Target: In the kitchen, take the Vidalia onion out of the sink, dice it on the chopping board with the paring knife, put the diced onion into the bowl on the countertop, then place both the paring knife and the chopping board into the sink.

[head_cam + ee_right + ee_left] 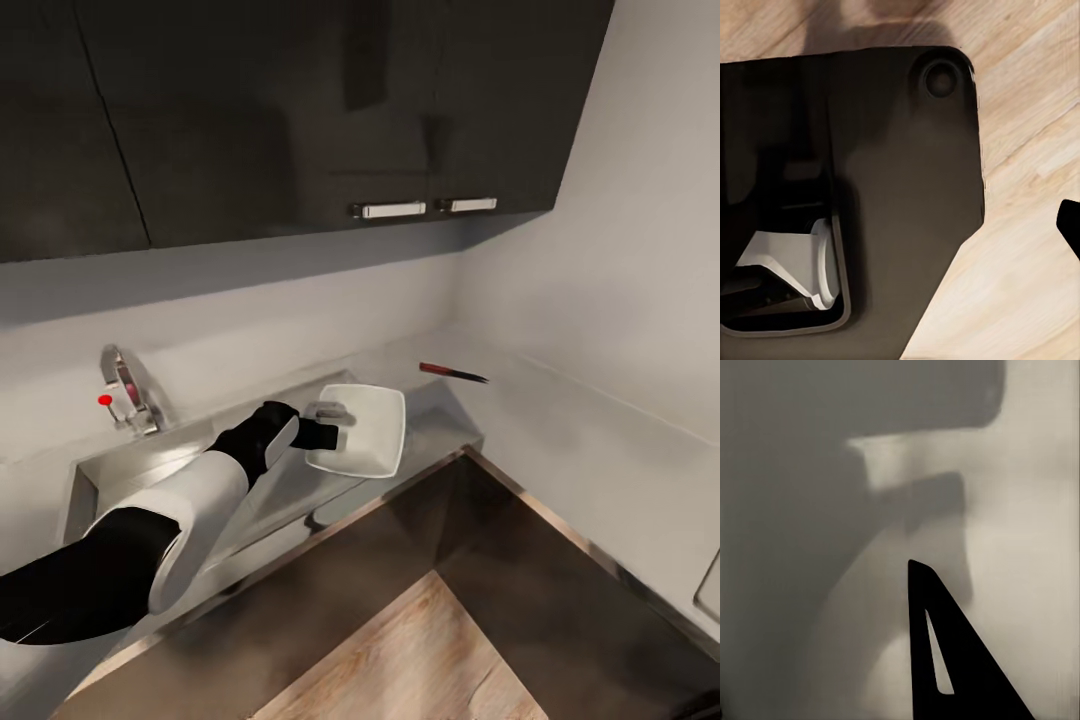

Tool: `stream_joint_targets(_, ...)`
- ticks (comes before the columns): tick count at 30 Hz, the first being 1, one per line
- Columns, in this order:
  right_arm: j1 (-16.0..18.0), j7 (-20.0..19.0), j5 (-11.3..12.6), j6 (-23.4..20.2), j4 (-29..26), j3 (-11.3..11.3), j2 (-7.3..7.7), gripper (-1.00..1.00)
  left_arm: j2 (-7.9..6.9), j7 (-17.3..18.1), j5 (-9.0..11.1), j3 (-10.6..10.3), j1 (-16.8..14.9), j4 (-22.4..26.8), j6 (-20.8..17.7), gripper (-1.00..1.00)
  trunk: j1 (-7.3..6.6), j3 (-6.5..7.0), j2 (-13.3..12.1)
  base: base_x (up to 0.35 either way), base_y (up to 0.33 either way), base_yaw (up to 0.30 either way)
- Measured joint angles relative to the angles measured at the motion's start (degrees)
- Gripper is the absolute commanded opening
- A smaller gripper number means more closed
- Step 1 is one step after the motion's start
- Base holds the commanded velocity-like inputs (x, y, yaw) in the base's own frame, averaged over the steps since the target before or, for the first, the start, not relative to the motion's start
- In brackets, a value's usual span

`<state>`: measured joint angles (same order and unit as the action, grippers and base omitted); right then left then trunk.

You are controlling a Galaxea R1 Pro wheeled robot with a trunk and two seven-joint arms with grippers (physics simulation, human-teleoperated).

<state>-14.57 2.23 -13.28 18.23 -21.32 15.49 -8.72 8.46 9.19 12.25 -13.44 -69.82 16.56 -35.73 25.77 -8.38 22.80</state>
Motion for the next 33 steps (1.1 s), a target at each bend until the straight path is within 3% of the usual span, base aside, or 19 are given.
stream_joint_targets(33, 0.00, -0.17, 0.00, -0.09, 0.00, 0.08, 0.09, 1.00, 0.11, 0.00, -0.02, -0.02, 0.00, -0.05, 0.00, -1.00, -0.01, 2.39, 0.00, -0.267, 0.197, 0.210)
